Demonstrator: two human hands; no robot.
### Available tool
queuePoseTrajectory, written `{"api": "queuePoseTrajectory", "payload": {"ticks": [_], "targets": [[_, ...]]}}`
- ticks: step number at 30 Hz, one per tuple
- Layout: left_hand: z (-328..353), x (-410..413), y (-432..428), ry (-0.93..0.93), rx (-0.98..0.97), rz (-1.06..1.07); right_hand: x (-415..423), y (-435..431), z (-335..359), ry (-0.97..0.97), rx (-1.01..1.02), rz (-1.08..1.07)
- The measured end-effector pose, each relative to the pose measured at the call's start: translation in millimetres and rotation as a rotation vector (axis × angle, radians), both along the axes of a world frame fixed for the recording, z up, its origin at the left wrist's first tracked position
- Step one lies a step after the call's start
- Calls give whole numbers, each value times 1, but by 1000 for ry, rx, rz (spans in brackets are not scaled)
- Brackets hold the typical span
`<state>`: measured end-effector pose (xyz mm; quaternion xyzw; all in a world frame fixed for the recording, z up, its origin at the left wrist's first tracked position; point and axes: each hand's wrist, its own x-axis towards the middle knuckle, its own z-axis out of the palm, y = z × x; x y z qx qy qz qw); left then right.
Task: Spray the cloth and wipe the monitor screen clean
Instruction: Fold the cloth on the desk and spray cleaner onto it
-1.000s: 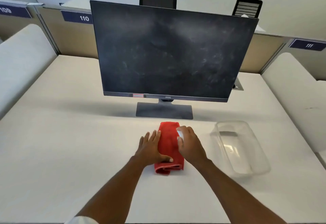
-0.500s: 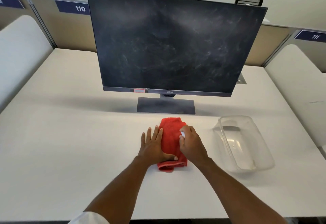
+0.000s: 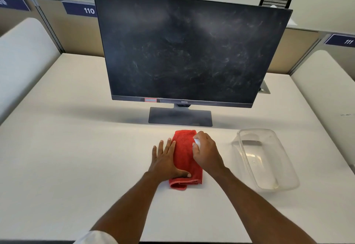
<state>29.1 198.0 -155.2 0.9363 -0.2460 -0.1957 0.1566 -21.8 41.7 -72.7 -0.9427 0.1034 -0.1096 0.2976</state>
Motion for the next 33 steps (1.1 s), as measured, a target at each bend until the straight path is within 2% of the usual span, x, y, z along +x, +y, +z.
{"api": "queuePoseTrajectory", "payload": {"ticks": [5, 10, 14, 22, 28, 33], "targets": [[0, 0, 0, 3, 6, 4, 2, -4, 0, -36, 10, -5], [-2, 0, -1, 2, 4, 10, 7, -11, 4, -87, 42, -107], [-2, 0, -1, 1, 3, 12, 9, -16, 9, -94, 22, -79], [-1, 0, -1, 2, 11, 16, 11, -11, 8, -57, 57, -37], [-2, 0, -2, -7, 6, 12, 2, -11, 3, 128, -15, 133], [-4, 0, -2, -11, 1, 18, -7, -15, -1, 135, -2, 124]]}}
